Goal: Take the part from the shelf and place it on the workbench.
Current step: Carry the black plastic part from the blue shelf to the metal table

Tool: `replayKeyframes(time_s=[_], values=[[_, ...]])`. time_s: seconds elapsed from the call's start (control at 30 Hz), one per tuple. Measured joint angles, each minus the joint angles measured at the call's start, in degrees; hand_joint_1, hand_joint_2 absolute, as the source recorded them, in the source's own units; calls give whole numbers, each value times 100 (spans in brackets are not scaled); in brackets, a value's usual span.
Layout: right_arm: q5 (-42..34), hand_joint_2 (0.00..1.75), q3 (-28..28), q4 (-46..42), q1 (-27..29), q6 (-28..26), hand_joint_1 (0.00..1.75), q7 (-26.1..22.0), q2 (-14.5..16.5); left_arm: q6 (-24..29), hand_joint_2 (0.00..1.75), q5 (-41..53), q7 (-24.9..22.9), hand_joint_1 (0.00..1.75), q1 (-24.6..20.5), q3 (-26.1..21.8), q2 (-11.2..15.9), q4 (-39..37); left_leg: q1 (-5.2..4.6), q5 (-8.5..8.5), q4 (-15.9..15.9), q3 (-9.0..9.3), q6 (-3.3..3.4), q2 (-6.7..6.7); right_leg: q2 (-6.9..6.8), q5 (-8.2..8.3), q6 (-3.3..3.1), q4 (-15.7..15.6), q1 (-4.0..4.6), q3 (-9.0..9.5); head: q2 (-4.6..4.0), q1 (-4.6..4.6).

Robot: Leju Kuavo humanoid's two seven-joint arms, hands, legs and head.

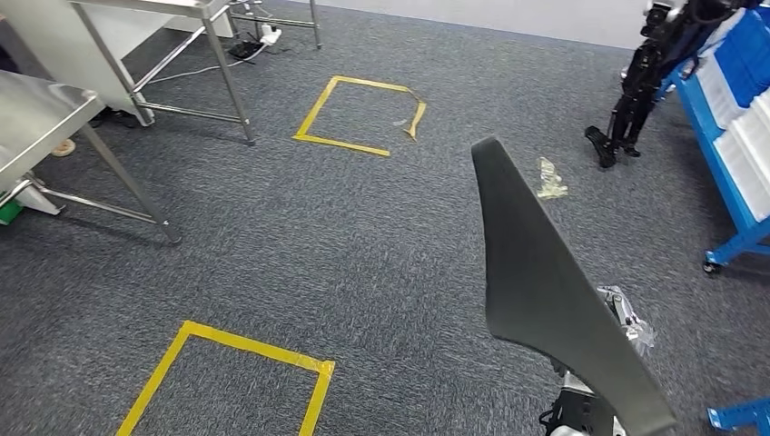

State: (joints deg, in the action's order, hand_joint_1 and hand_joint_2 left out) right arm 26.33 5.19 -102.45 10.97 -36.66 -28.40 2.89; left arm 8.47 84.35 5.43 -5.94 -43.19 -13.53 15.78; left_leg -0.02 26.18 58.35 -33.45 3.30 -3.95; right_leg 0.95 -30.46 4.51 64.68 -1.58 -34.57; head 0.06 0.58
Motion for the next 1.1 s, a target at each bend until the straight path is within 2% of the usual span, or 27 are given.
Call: replayKeyframes(time_s=[0.03,0.07,0.1,0.17,0.23,0.3,0.33,0.37,0.4,0.43,0.47,0.53,0.6,0.67,0.73,0.77,0.83,0.87,0.9,0.93,0.97,1.0,1.03,1.07,1.1], values=[[15,175,-1,-1,-47,32,175,2,23,-5,175,-1,-9,0,0,5,-10,33,-3,9,21,-11,-35,-56,70,120,10,-336,-21,162,1,2],[28,175,-1,-1,-89,58,175,4,46,-14,175,-2,-20,0,1,9,-17,65,-8,12,37,-31,-73,-99,125,180,-15,-528,-28,253,0,1],[37,175,-3,1,-126,82,175,7,69,-25,175,-4,-31,0,7,12,-21,97,-14,7,42,-52,-110,-137,147,193,-64,-588,-20,279,0,2],[55,175,-13,1,-200,138,175,11,121,-58,175,-8,-55,0,33,14,-27,151,-1,-3,43,-84,-164,-177,75,220,-161,-590,-11,279,0,-2],[73,175,-26,1,-285,191,175,11,179,-96,175,-12,-69,0,50,14,-39,217,7,127,228,-174,-207,-3,-5,233,-253,-601,-26,285,0,-16],[82,175,-33,3,-332,221,175,11,224,-117,175,-13,-73,0,45,14,-55,282,13,457,831,-464,-249,247,-110,224,-334,-606,-9,288,0,-38],[85,175,-37,7,-341,232,175,11,238,-119,175,-13,-74,0,41,14,-58,305,21,620,1212,-656,-266,304,-172,216,-356,-606,8,288,0,-46],[85,175,-40,14,-350,248,175,12,249,-123,175,-14,-78,0,44,13,-59,326,26,714,1509,-809,-276,330,-233,210,-365,-605,21,288,0,-46],[85,175,-43,24,-365,274,175,12,257,-130,175,-16,-82,0,53,12,-63,350,26,702,1626,-874,-279,344,-291,206,-370,-605,30,289,-1,-46],[84,175,-45,37,-391,304,175,13,267,-143,175,-22,-86,0,65,11,-66,375,26,587,1519,-828,-274,362,-341,201,-374,-605,34,294,-1,-47],[82,175,-46,53,-426,341,175,13,277,-157,175,-29,-90,0,75,9,-72,406,26,400,1216,-679,-261,399,-383,198,-376,-604,35,301,-1,-47],[78,175,-51,93,-525,409,175,12,303,-187,175,-43,-90,0,82,8,-90,479,0,102,458,-296,-220,584,-455,180,-360,-600,63,312,0,-45],[75,175,-55,145,-626,458,175,9,328,-215,175,-48,-92,0,84,7,-105,548,-48,36,103,-131,-182,691,-515,165,-323,-600,98,316,0,-39],[74,175,-56,213,-721,481,175,4,363,-255,175,-49,-99,0,93,2,-105,613,-77,25,71,-137,-133,600,-587,160,-271,-618,103,333,1,-39],[77,175,-56,282,-810,485,175,-5,393,-299,175,-47,-119,0,92,-8,-103,674,-60,-20,10,-106,-61,499,-483,86,-224,-496,90,284,1,-37],[80,175,-56,314,-845,484,175,-12,400,-322,175,-45,-134,0,79,-12,-102,699,-42,-42,-18,-88,-28,449,-371,-13,-220,-286,86,183,0,-32],[85,175,-57,387,-885,482,175,-23,403,-353,175,-42,-169,0,47,-15,-108,727,-29,-57,-31,-85,8,339,-180,-301,-242,444,76,-189,0,-23],[87,175,-57,423,-892,481,175,-26,404,-360,175,-42,-182,0,37,-15,-111,733,-29,-58,-30,-87,15,276,-148,-415,-241,808,73,-382,0,-21],[89,175,-58,456,-895,481,175,-29,404,-363,175,-42,-194,0,35,-16,-115,736,-29,-58,-28,-87,16,212,-134,-455,-219,1021,70,-507,0,-21],[91,175,-58,487,-902,481,175,-33,404,-364,175,-42,-204,0,35,-18,-115,740,-27,-58,-25,-83,15,147,-127,-400,-178,1010,64,-525,0,-21],[92,175,-59,512,-915,481,175,-38,405,-366,175,-42,-208,0,36,-20,-115,743,-21,-56,-20,-75,9,84,-114,-257,-122,760,52,-423,0,-21],[93,175,-60,535,-937,481,175,-43,408,-368,175,-42,-210,0,34,-21,-116,745,-13,-52,-11,-68,-4,23,-74,-64,-60,340,32,-235,0,-21],[93,175,-60,559,-963,481,175,-47,411,-369,175,-41,-211,0,33,-22,-114,747,-8,-46,0,-65,-27,-29,-3,87,-24,-57,17,-51,0,-21],[93,175,-59,581,-987,481,175,-51,417,-370,175,-40,-211,0,30,-22,-113,751,-11,-35,18,-73,-58,-75,59,197,-25,-372,5,103,-1,-21],[94,175,-59,602,-1004,481,175,-55,425,-371,175,-38,-211,0,29,-23,-111,754,-15,-33,28,-88,-94,-110,106,249,-59,-542,6,185,-1,-23]])
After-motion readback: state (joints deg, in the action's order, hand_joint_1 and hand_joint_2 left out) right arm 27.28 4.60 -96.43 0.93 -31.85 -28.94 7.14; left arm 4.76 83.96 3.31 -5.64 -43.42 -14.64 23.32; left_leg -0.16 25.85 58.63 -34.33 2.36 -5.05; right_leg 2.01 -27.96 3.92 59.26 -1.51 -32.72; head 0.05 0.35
